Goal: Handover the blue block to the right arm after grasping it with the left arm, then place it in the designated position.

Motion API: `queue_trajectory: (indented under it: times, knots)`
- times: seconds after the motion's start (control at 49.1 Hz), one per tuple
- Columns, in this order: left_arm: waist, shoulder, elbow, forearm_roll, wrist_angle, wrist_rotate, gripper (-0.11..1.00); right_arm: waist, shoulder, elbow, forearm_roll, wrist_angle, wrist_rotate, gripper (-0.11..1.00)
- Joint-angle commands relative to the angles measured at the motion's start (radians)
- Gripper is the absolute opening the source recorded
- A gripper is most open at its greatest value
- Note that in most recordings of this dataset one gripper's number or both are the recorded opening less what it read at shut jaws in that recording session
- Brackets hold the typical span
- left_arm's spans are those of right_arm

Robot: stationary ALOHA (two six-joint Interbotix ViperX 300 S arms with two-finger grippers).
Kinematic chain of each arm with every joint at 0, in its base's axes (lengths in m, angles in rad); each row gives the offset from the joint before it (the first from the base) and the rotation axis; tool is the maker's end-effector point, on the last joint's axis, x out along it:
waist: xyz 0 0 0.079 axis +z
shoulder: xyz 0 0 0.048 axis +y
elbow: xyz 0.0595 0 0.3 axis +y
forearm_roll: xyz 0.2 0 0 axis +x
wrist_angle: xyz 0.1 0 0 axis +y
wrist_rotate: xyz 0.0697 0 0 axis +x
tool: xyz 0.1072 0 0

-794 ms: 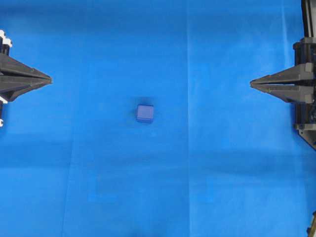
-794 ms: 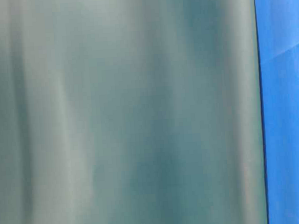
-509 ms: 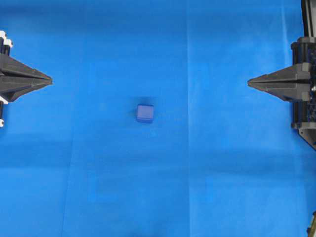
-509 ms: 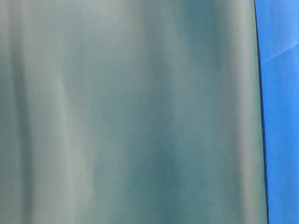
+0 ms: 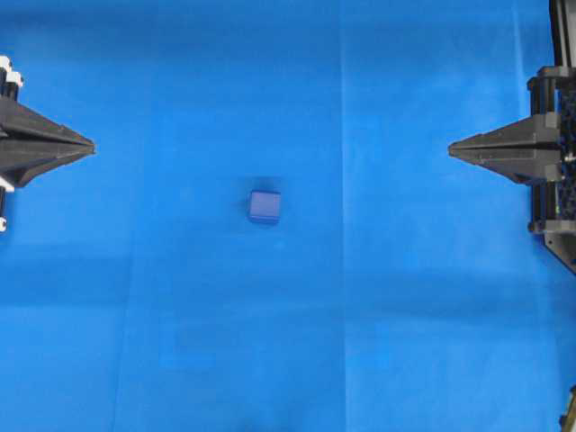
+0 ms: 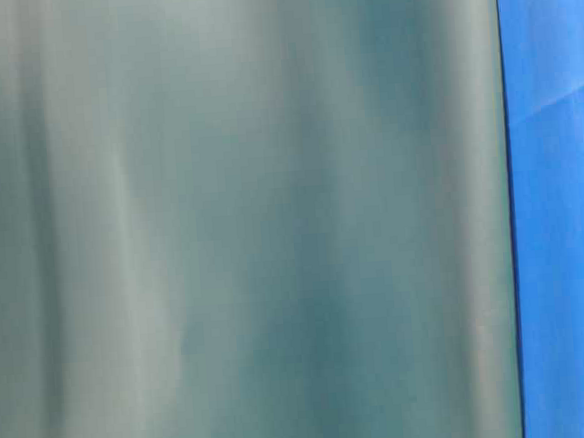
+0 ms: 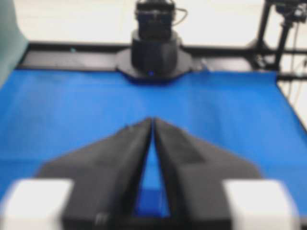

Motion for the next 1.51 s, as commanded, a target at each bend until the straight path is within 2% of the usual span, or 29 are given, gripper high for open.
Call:
queue_trajectory:
  times: [0.0, 0.102, 0.183, 0.244, 0.305, 0.387, 0.712, 0.977, 1.262, 1.486]
  knots:
    - [-0.002, 0.000, -0.020, 0.002, -0.009, -0.003, 0.19, -0.003, 0.002, -0.028, 0.003, 0.003, 0.003, 0.02]
    - [-0.002, 0.003, -0.018, 0.002, -0.002, -0.003, 0.50, -0.003, 0.003, -0.031, 0.005, 0.003, 0.011, 0.21]
    - [-0.002, 0.003, -0.020, 0.002, 0.002, -0.003, 0.73, -0.003, 0.003, -0.034, 0.003, 0.003, 0.018, 0.43]
    - [-0.002, -0.002, -0.018, 0.002, 0.005, -0.003, 0.86, -0.003, 0.005, -0.034, 0.003, 0.008, 0.020, 0.62]
    - [-0.002, -0.003, -0.018, 0.002, 0.009, -0.005, 0.93, -0.003, 0.006, -0.034, 0.003, 0.009, 0.018, 0.79]
    - [-0.002, -0.005, -0.020, 0.002, 0.014, -0.005, 0.92, -0.008, 0.005, -0.034, 0.003, 0.011, 0.018, 0.94]
    - [-0.002, 0.035, -0.025, 0.002, -0.021, -0.003, 0.93, -0.025, 0.006, -0.035, 0.003, 0.011, 0.020, 0.97]
    - [0.003, 0.199, -0.077, 0.002, -0.132, 0.000, 0.93, -0.028, 0.008, -0.035, 0.003, 0.011, 0.020, 0.97]
    - [0.006, 0.446, -0.221, 0.002, -0.186, 0.015, 0.93, -0.028, 0.011, -0.035, 0.003, 0.011, 0.020, 0.97]
    - [0.017, 0.607, -0.354, 0.002, -0.181, 0.017, 0.93, -0.029, 0.011, -0.035, 0.003, 0.011, 0.020, 0.97]
